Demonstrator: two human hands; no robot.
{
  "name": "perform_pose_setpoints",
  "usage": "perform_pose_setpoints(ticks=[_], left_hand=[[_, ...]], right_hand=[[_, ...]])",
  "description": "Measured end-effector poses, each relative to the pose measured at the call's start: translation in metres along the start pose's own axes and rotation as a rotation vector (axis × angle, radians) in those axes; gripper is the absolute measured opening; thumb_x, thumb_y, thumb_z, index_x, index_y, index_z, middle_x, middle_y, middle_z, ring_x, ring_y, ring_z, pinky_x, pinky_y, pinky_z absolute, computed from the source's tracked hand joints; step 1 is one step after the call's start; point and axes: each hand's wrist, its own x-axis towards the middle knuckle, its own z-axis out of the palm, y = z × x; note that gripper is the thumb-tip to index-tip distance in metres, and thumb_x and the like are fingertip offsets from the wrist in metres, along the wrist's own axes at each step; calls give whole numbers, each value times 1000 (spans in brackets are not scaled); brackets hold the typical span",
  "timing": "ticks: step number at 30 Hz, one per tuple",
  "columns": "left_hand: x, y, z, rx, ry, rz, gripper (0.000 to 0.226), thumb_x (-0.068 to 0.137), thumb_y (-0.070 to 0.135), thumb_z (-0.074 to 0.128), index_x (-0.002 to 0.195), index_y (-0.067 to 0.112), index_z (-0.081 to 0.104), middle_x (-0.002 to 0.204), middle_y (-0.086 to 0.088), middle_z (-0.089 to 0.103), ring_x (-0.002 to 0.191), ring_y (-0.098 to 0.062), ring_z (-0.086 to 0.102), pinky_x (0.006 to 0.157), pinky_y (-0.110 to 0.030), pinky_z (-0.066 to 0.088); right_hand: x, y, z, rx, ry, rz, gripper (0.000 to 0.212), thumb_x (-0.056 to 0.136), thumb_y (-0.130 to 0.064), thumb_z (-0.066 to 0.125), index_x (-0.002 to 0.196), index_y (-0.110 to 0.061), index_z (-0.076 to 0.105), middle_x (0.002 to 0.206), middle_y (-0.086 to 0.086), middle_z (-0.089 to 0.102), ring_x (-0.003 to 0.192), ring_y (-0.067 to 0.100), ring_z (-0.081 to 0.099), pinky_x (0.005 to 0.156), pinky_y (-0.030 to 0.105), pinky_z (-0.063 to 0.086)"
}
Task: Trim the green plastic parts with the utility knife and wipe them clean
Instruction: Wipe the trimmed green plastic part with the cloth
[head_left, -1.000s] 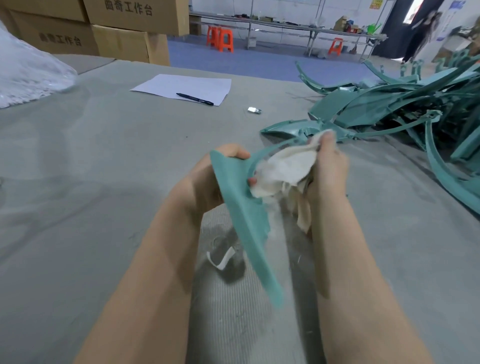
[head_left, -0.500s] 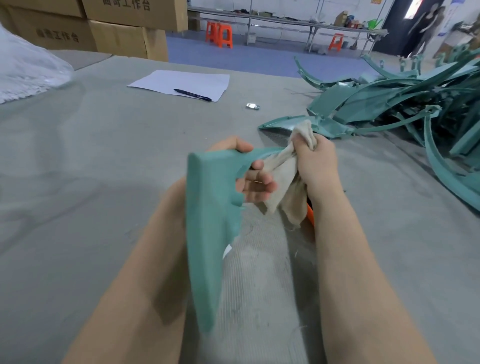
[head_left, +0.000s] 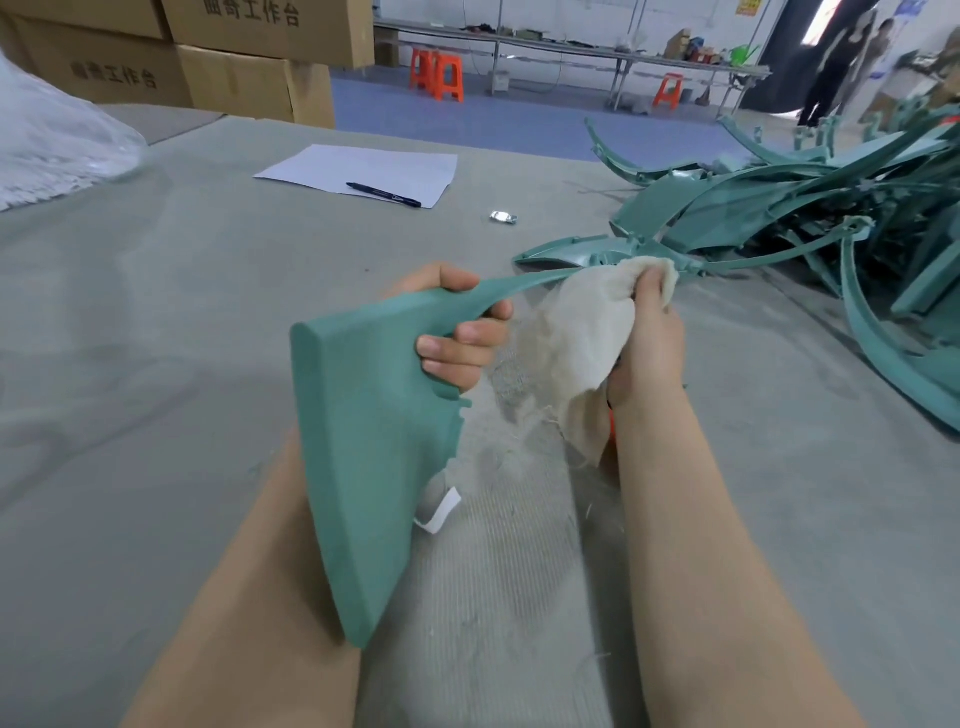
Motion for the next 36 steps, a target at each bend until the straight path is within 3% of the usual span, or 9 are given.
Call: perform_pose_setpoints(ticks=[2,7,10,13,17,21,28,34,36], left_hand=[[-4,3,-5,-110,-52,-13,27,66,17,51,73,-7,62,44,-9,46,29,-9,17,31,-15,22],[-5,4,-11,-174,-85,-52,32,67,12,52,80,-15,62,45,-14,48,30,-11,20,36,-15,25],[-4,4,-7,-58,-39,-60,35,62,16,53,77,-12,66,41,-9,46,29,-8,16,33,-13,21],[-1,3,-1,-37,-100,-76,40,64,17,52,84,-14,67,41,-11,46,29,-9,17,35,-13,22],[-3,5,0,-215,-233,-98,43,75,7,52,102,-26,56,49,-23,51,33,-13,27,41,-20,28],[-7,8,-5,-238,-236,-68,46,77,9,46,105,-27,54,50,-22,51,32,-14,28,42,-21,27],[3,6,1,-132,-255,-66,46,74,11,47,103,-22,60,48,-20,50,32,-14,27,38,-20,30],[-4,6,4,129,-27,44,44,68,24,42,82,-1,75,39,0,41,29,-8,12,31,-11,20],[-6,6,4,118,-10,48,42,65,24,45,81,-2,74,38,0,40,30,-8,11,31,-11,18]], right_hand=[[2,-2,-2,-7,97,-56,49,100,-52,33,117,-15,61,115,6,67,105,23,64,93,37,52],[5,-13,-10,298,123,-44,30,97,-30,45,113,-12,63,87,-1,68,77,13,65,56,18,49],[4,-15,-8,236,143,-159,30,96,-25,53,122,-14,44,99,3,61,80,12,61,64,22,53],[4,-11,-2,17,106,-317,15,96,-16,54,110,-10,52,103,8,61,90,16,59,86,34,51],[-4,-2,8,-205,-101,-421,36,100,-27,49,81,-1,64,72,0,59,70,8,52,66,26,43],[-4,-4,9,-335,-124,-532,43,101,-30,45,62,-12,47,60,-3,45,61,12,40,63,33,34],[-6,-8,5,-122,-52,-77,49,99,-45,46,58,-18,43,35,-13,43,32,4,43,36,14,31],[-16,-13,8,152,-290,-93,26,97,-22,57,110,1,63,84,7,65,75,17,62,71,33,56],[-14,-13,9,15,-242,-189,19,98,-20,55,89,-5,64,81,7,62,79,21,58,77,40,52]])
